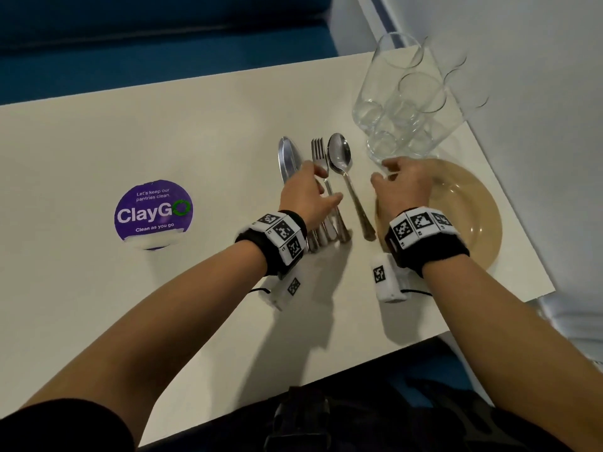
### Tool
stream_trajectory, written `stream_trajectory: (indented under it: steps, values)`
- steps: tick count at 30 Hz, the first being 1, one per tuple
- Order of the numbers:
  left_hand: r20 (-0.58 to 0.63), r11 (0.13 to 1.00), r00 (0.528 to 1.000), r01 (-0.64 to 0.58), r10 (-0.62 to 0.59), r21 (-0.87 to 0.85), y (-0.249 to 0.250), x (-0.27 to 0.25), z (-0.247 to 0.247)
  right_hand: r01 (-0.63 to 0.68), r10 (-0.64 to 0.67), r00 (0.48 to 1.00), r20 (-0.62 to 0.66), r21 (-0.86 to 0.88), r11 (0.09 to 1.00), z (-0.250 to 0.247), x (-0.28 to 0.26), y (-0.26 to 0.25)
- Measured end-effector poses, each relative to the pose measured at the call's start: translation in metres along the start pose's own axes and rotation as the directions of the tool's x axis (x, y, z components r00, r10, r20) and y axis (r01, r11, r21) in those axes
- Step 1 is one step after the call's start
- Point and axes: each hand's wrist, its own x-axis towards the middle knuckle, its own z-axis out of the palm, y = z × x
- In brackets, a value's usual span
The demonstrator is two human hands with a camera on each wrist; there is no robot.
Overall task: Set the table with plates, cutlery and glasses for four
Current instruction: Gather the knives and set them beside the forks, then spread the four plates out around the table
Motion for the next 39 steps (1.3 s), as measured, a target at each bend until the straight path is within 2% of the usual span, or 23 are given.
stream_trajectory:
  steps: [2,5,7,9,11,12,15,17,18,21,25,29,33,36,39]
  values:
    - [0.085,0.997,0.994,-0.071,0.068,0.03,0.022,-0.001,0.023,-0.057,0.058,0.993,-0.107,0.011,0.998,-0.02,-0.001,0.021]
    - [0.215,0.978,0.972,-0.135,0.099,0.159,0.042,-0.002,0.059,-0.282,0.251,0.951,-0.178,-0.178,0.943,-0.048,-0.004,0.067]
    - [0.278,0.949,0.958,-0.152,0.073,0.276,0.05,-0.005,0.078,-0.454,0.418,0.886,-0.202,-0.187,0.871,-0.061,-0.008,0.098]
    - [0.296,0.928,0.955,-0.144,0.039,0.343,0.055,-0.007,0.09,-0.575,0.556,0.815,-0.162,-0.115,0.81,-0.069,-0.014,0.12]
    - [0.283,0.938,0.959,-0.084,-0.016,0.337,0.059,-0.008,0.095,-0.627,0.623,0.779,-0.075,-0.051,0.778,-0.071,-0.018,0.134]
    - [0.271,0.945,0.962,-0.046,-0.046,0.325,0.059,-0.008,0.095,-0.626,0.624,0.779,-0.051,-0.04,0.779,-0.071,-0.02,0.137]
    - [0.255,0.964,0.963,0.012,-0.083,0.266,0.056,-0.009,0.086,-0.637,0.641,0.763,-0.082,0.072,0.768,-0.072,-0.026,0.136]
    - [0.249,0.987,0.968,-0.013,-0.028,0.162,0.051,-0.013,0.074,-0.637,0.662,0.74,-0.119,0.194,0.746,-0.074,-0.031,0.131]
    - [0.244,0.997,0.969,0.015,-0.032,0.074,0.048,-0.017,0.066,-0.632,0.667,0.735,-0.123,0.234,0.739,-0.074,-0.034,0.129]
    - [0.2,0.978,0.974,0.139,-0.106,-0.159,0.036,-0.026,0.036,-0.606,0.649,0.756,-0.082,0.288,0.742,-0.07,-0.046,0.116]
    - [0.111,0.896,0.986,0.16,-0.124,-0.414,0.01,-0.033,-0.021,-0.53,0.554,0.832,-0.001,0.29,0.797,-0.051,-0.063,0.066]
    - [-0.041,0.89,0.987,0.121,-0.155,-0.439,-0.032,-0.047,-0.092,-0.459,0.446,0.888,0.11,0.272,0.846,-0.017,-0.08,0.006]
    - [-0.14,0.865,0.969,0.112,-0.205,-0.489,-0.082,-0.075,-0.158,-0.416,0.38,0.909,0.173,0.295,0.86,0.017,-0.097,-0.045]
    - [-0.146,0.861,0.967,0.109,-0.207,-0.498,-0.122,-0.099,-0.203,-0.359,0.33,0.933,0.141,0.355,0.863,0.038,-0.112,-0.074]
    - [-0.14,0.879,0.957,0.167,-0.253,-0.446,-0.159,-0.121,-0.229,-0.297,0.292,0.954,0.07,0.37,0.88,0.053,-0.126,-0.092]
